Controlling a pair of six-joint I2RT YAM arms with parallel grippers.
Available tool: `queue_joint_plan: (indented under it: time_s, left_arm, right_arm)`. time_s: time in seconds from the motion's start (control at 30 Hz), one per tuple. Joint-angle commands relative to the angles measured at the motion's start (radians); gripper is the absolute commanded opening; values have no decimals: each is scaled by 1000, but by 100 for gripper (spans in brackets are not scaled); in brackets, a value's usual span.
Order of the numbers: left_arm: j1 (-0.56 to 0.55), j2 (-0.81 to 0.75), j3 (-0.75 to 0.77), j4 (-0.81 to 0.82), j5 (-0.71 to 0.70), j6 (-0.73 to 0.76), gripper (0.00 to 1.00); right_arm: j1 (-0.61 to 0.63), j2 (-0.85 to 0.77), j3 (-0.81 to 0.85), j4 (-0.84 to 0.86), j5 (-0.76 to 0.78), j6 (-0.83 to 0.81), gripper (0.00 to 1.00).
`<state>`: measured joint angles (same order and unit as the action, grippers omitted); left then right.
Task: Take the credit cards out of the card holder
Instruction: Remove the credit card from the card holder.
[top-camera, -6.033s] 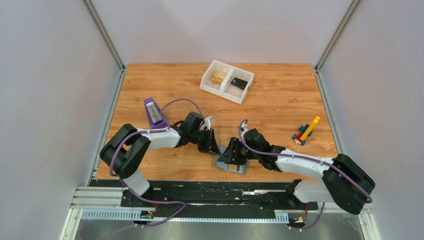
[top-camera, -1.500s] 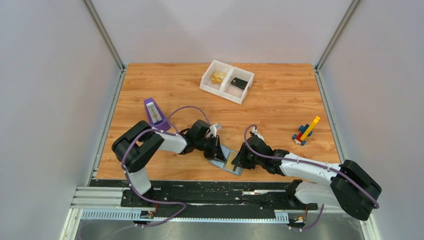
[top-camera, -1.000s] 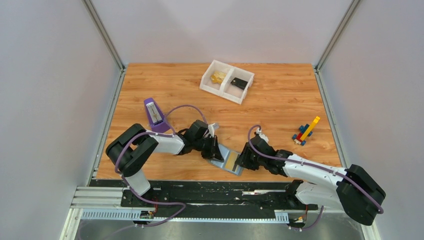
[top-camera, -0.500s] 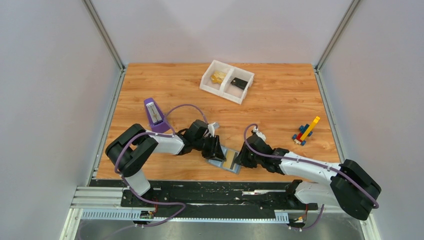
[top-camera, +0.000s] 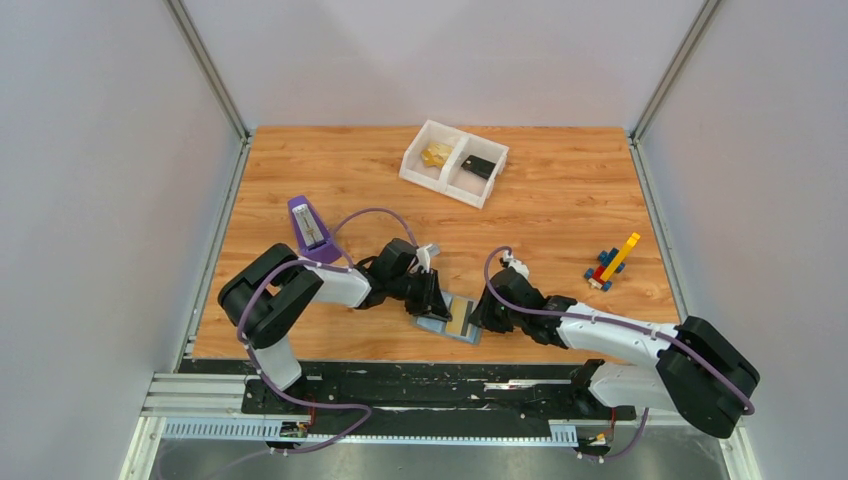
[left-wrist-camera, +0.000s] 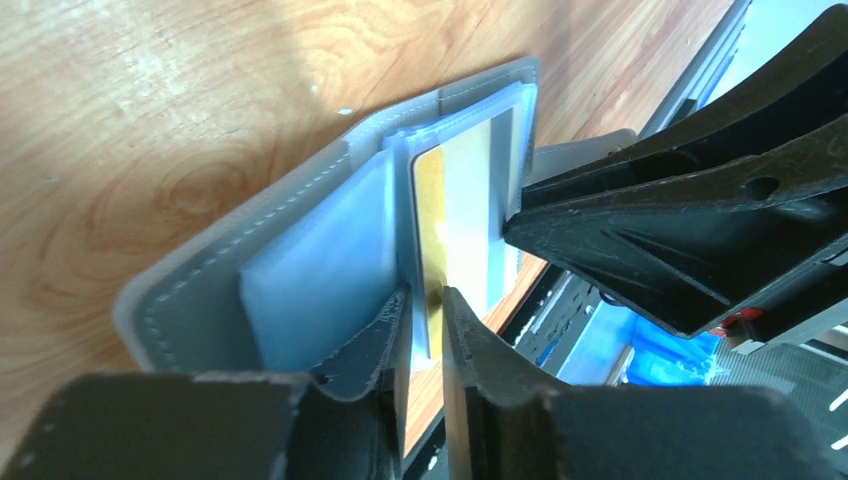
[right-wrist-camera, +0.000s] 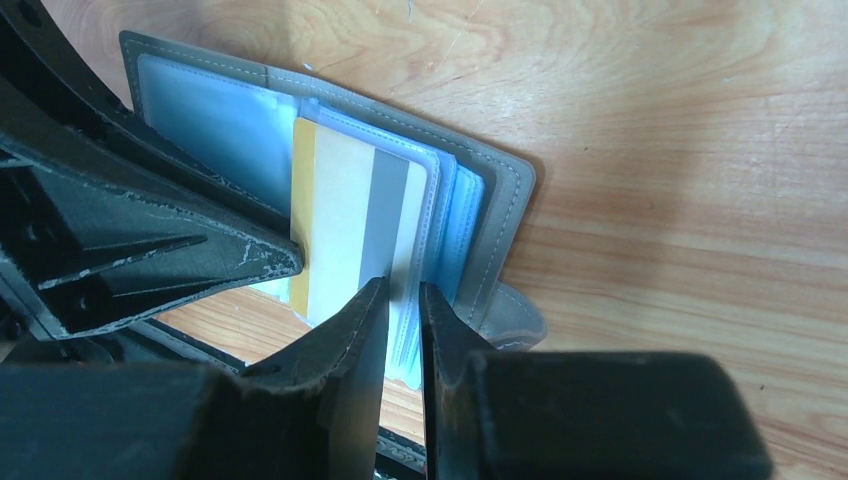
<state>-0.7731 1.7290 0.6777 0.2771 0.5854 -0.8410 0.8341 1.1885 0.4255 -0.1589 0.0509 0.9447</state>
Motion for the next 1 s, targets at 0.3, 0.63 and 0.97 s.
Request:
queue_joint_plan:
  time_s: [0.3, 0.63, 0.97]
  left_arm:
    - [4, -23, -19, 35, 16, -16, 0]
    - [49, -59, -35, 16, 35, 5, 0]
    - [84, -104, -42, -38, 30, 20, 0]
  right_arm:
    - [-34, 11, -50, -9, 28, -21, 19]
    - [-46, -9, -62, -13, 24, -30, 19]
    - [-52, -2, -60, -13, 21, -37, 18]
